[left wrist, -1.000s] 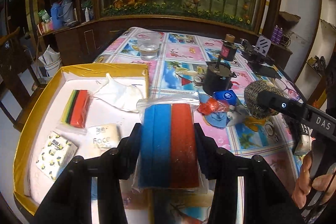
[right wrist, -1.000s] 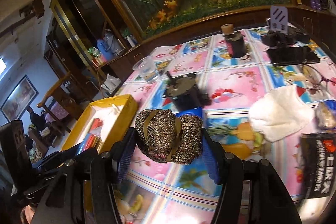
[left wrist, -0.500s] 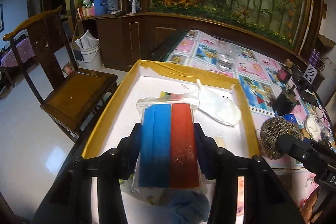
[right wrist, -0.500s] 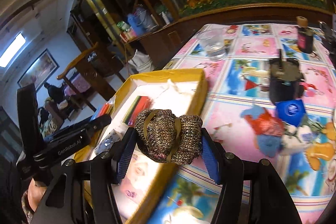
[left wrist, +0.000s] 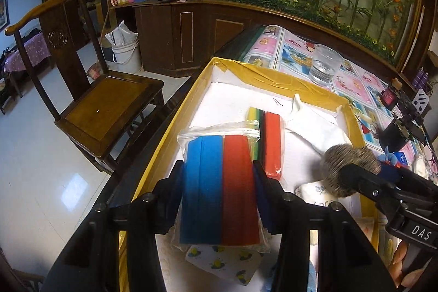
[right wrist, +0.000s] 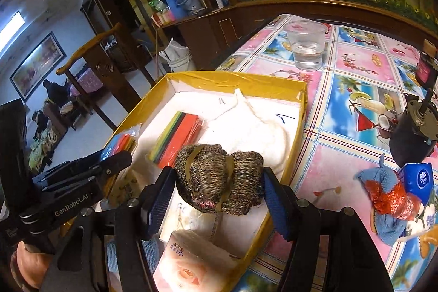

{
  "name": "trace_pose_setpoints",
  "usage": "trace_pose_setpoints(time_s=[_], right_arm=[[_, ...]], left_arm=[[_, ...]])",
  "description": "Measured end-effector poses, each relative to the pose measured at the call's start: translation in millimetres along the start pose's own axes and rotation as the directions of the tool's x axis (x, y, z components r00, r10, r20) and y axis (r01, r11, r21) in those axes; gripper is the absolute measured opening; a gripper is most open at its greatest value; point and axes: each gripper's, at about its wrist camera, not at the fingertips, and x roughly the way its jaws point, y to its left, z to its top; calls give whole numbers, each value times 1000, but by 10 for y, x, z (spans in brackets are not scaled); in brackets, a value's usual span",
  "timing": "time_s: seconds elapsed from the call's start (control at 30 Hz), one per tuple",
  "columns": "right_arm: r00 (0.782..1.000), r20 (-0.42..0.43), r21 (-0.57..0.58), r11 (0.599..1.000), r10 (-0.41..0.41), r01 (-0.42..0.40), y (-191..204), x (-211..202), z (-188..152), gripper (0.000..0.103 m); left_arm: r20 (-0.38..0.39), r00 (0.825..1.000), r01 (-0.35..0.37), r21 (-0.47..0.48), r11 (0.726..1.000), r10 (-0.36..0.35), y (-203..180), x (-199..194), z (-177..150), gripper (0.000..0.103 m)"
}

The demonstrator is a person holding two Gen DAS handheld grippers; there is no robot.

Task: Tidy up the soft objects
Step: 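Carry the sponges and scrubber into the tray and open both grippers, then move the left gripper to the blue cloth with red bag while the right gripper reaches the Vinda tissue pack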

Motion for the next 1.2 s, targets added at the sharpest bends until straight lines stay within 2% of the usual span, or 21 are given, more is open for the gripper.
trace_pose_setpoints(time_s=[0.07,0.13,0.23,0.27,0.33,0.4,0.47,0.53,0.67,0.8,0.87,0.93,1.07,1.2], right_arm=[[1000,7,9,1000,16,-16,-14,-39,7,76],[999,22,12,1000,24,-24,-12,-88,18,81],[997,69,9,999,43,-43,-5,-234,41,81],[995,93,4,999,32,-32,-4,-310,50,81],[989,145,-12,1000,-3,5,1,-480,75,83],[971,228,-32,997,-67,76,5,-715,76,94],[940,321,-48,989,-115,137,-40,-962,52,103],[927,350,-26,988,-134,153,-165,-1112,31,102],[946,299,103,989,-129,102,-749,-1251,-29,102],[937,314,207,974,-154,91,-1256,-1471,-128,102],[930,286,241,957,-232,164,-1447,-1545,-156,102],[923,243,297,929,-298,222,-1638,-1594,-199,102],[950,184,415,896,-254,159,-1967,-1618,-280,102],[946,183,441,883,-267,164,-2045,-1693,-305,102]], left_arm=[[-3,1000,1,-13,1000,-1,22,1,-3,47],[-8,1000,6,-20,1000,-6,42,-4,-9,53],[-1,1000,7,-19,1000,-7,47,-61,-16,58],[1,1000,9,-16,1000,-9,39,-82,-18,64],[14,1000,13,-15,1000,-13,25,-144,-29,66],[21,999,25,-9,1000,-24,-4,-203,-45,66],[30,999,41,3,999,-41,-66,-266,-65,66],[34,998,52,20,998,-52,-158,-315,-87,66],[45,994,93,57,994,-96,-417,-413,-105,66],[42,988,143,114,983,-149,-784,-480,-136,67],[28,983,173,144,974,-179,-999,-484,-154,73],[6,978,203,175,963,-207,-1235,-467,-178,73],[-82,955,294,193,936,-283,-1718,-355,-215,73],[-169,925,365,139,921,-341,-2092,-162,-214,73]])
